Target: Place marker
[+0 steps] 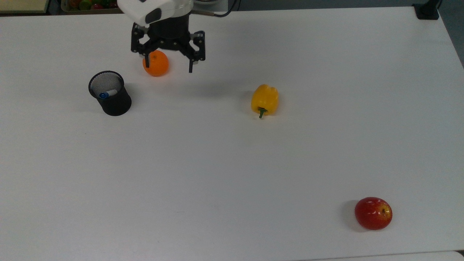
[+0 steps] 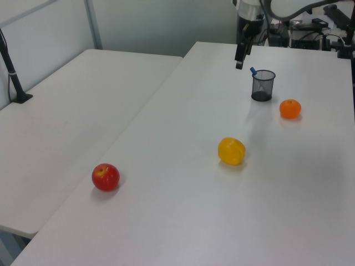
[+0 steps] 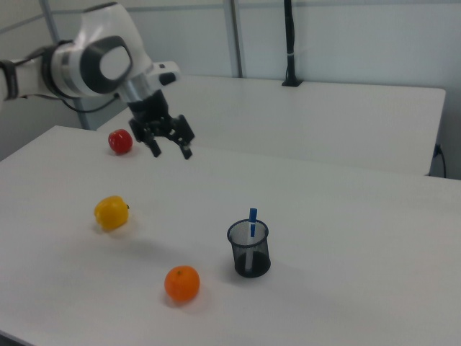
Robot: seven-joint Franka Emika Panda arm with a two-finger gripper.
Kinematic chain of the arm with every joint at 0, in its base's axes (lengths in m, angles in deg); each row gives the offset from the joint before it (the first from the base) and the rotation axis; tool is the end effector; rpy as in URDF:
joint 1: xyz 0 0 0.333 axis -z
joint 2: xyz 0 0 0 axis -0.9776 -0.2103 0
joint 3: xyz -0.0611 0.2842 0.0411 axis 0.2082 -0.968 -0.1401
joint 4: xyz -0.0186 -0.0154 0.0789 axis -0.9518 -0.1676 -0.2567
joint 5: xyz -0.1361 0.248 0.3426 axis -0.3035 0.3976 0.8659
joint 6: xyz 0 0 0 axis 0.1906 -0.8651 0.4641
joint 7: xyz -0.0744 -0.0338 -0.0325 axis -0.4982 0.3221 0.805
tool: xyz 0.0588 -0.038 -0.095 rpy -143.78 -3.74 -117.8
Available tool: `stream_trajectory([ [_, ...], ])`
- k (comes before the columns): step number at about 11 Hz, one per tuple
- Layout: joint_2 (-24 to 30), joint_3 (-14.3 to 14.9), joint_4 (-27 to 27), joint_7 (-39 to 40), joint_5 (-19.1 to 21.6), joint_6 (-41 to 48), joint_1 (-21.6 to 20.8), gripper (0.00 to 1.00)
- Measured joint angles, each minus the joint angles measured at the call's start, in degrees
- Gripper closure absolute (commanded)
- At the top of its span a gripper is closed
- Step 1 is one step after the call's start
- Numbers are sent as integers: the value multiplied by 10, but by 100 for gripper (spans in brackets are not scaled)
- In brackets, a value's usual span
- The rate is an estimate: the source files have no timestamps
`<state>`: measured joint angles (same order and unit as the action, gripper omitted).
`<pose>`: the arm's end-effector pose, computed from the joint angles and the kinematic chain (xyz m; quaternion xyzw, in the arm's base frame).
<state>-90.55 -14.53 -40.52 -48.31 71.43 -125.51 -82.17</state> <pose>0.6730 0.0326 0.4797 0.9935 0.0300 0.0797 0.0752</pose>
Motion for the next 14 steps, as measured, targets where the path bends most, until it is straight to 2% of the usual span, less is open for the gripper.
stream_trajectory([
  [3,52,-2,5,0,3,119,-35,0],
  [6,94,-2,5,12,25,199,-36,0],
  [14,95,3,7,12,28,206,-32,0],
])
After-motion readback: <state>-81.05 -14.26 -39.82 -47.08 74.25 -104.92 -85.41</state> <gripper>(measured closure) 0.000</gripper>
